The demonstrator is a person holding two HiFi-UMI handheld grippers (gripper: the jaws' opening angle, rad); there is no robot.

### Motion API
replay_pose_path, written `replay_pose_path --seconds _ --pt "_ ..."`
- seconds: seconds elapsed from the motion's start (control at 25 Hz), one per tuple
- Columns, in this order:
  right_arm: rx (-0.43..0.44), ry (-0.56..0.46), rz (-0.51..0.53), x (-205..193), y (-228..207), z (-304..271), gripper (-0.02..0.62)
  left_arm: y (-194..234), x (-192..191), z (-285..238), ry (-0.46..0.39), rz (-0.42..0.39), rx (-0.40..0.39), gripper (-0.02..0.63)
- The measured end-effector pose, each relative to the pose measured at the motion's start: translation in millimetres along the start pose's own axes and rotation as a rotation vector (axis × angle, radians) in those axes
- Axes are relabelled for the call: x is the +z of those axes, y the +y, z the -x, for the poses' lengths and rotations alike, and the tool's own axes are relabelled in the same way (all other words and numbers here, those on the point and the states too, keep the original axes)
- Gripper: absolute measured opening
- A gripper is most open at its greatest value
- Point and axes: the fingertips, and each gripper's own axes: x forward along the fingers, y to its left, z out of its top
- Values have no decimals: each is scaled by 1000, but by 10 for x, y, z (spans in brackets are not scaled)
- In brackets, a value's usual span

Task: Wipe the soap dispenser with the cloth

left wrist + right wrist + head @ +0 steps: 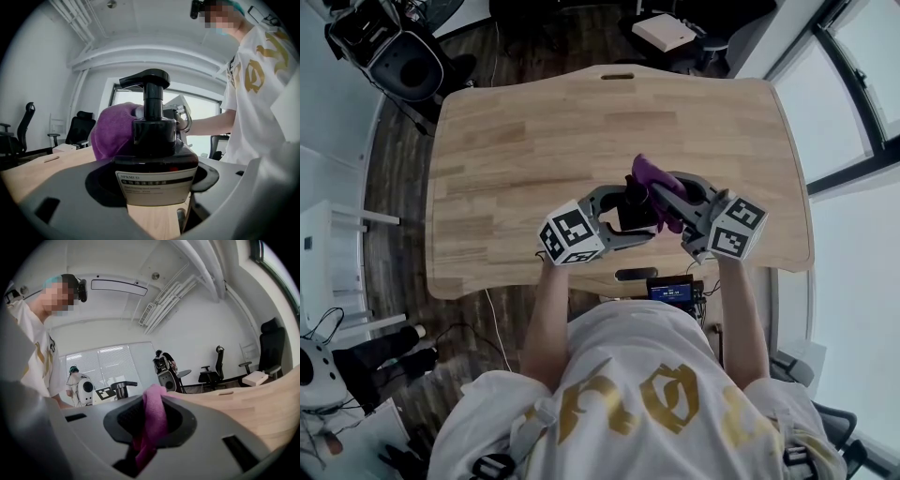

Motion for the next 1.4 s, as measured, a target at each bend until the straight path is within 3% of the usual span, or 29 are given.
replay_pose_path --seconds 0.4,0.6,0.84,1.16,1.4 --pt "86 38 -11 5 79 -241 51 -289 -11 -149 86 -37 -144 356" --pt "80 19 -38 -11 60 -216 51 -218 -28 -96 70 -22 -117 356" --pt "100 -105 -181 72 78 -95 51 -57 80 96 2 12 -60 356" --pt "97 -160 -236 52 212 -56 51 18 87 231 -57 50 -32 356" --pt "142 -176 -269 60 336 -37 51 153 125 362 -98 77 14 356"
